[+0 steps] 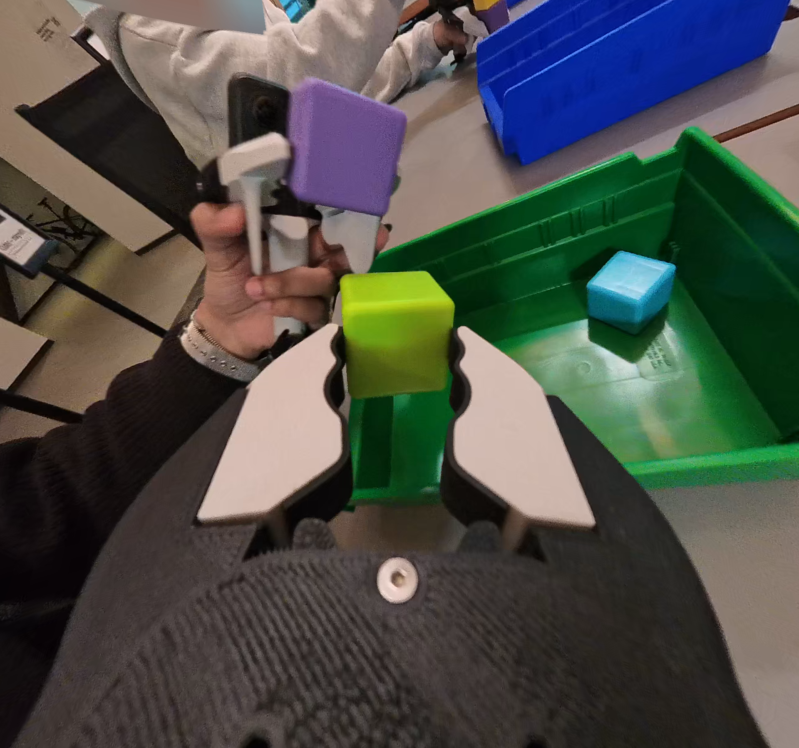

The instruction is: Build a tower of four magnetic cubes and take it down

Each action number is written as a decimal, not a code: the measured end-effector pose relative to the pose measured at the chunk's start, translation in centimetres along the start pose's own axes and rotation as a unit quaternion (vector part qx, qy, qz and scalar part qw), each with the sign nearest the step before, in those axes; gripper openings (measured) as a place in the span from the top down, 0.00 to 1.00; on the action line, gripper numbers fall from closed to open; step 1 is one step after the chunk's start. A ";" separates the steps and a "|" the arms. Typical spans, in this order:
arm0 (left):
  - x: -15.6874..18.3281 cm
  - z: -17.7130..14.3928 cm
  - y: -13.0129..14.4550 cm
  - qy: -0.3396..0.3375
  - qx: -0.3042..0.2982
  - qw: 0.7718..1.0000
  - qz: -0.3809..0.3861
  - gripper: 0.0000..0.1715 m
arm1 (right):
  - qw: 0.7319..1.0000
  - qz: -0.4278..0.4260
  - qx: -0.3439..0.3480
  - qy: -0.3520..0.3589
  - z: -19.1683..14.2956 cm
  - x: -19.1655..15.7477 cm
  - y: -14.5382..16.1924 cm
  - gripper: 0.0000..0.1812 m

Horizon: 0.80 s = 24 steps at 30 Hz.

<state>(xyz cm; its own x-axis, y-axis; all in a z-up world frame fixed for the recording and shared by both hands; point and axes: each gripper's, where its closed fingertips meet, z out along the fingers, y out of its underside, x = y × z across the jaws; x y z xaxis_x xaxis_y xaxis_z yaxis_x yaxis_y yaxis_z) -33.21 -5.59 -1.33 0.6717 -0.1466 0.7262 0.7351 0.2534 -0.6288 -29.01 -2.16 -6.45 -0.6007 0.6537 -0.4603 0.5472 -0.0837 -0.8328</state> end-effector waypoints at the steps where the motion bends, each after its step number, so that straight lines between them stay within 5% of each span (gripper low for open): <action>1: -0.5 -0.2 0.1 -0.017 -0.006 1.000 0.004 0.71 | 1.000 -0.004 0.004 0.001 -0.7 -0.2 -0.1 0.74; 6: -2.7 -0.2 1.6 -0.106 -0.065 0.990 0.069 0.71 | 0.998 -0.054 0.005 0.036 -5.5 -1.1 0.1 0.74; 11: -4.8 -0.3 3.4 -0.203 -0.143 0.956 0.159 0.71 | 0.989 -0.111 -0.012 0.095 -11.8 -1.6 1.4 0.74; 24: -11.6 -3.1 9.6 -0.373 -0.389 0.797 0.273 0.71 | 0.944 -0.174 -0.100 0.263 -25.8 -0.4 7.3 0.74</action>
<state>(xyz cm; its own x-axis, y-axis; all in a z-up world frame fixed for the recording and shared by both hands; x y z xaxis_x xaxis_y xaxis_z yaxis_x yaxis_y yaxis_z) -33.67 -4.39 -16.64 0.8829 0.4649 0.0655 0.3810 -0.6280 -0.6786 -9.77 16.37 -4.46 -0.4200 0.9029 0.0911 0.5014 0.3146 -0.8060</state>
